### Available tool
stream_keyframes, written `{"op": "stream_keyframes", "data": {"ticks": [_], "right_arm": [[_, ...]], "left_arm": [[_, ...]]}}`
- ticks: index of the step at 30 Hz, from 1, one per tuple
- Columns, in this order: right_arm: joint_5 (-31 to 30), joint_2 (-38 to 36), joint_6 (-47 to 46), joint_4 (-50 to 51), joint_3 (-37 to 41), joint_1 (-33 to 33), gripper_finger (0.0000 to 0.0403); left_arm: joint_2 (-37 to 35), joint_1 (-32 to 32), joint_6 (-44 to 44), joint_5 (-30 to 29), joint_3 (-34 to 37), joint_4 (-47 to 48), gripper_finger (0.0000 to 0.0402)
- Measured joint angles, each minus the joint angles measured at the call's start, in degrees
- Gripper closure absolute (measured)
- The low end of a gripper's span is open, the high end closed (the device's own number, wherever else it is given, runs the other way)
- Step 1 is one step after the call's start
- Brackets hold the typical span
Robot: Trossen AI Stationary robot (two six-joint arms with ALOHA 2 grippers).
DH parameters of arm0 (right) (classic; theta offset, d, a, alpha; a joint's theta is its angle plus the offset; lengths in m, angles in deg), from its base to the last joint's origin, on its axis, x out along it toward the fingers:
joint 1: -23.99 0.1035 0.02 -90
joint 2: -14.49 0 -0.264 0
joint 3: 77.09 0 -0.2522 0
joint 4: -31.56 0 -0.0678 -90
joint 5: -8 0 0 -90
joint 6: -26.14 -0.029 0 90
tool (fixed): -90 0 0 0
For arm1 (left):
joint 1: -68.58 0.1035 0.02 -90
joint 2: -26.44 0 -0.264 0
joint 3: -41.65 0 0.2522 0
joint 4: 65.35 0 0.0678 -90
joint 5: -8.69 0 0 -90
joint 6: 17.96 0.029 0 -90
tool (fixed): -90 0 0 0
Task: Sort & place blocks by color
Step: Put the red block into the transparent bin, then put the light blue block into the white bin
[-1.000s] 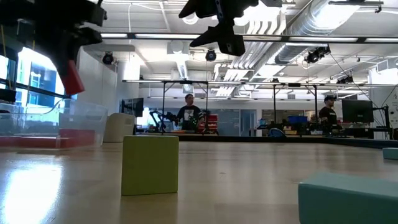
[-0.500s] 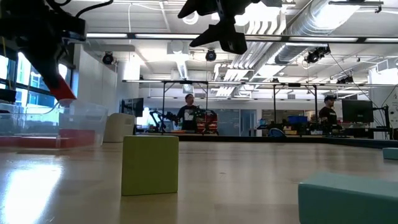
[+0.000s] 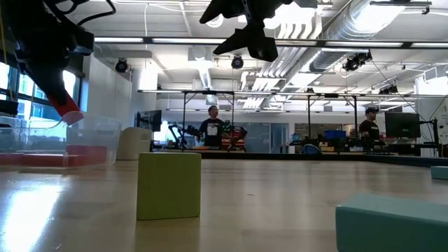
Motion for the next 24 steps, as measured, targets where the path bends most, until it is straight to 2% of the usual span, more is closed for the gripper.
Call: {"op": "stream_keyframes", "data": {"ticks": [7,13,19,24], "right_arm": [[0.0,0.0,0.0,0.0,0.0,0.0,0.019],[0.5,0.0,-0.2,0.0,0.0,0.0,0.019],[0.9,0.0,-3.5,3.2,0.0,0.1,0.019],[0.2,0.0,-8.2,10.5,0.0,0.2,0.019]], "left_arm": [[0.0,2.5,-2.7,0.1,0.0,0.1,0.0307],[0.0,5.2,-2.6,3.7,0.0,0.1,0.0282],[-0.1,6.1,-1.2,5.3,0.0,0.0,0.0281],[-0.4,6.1,-0.7,6.4,0.0,-0.1,0.0289]]}}
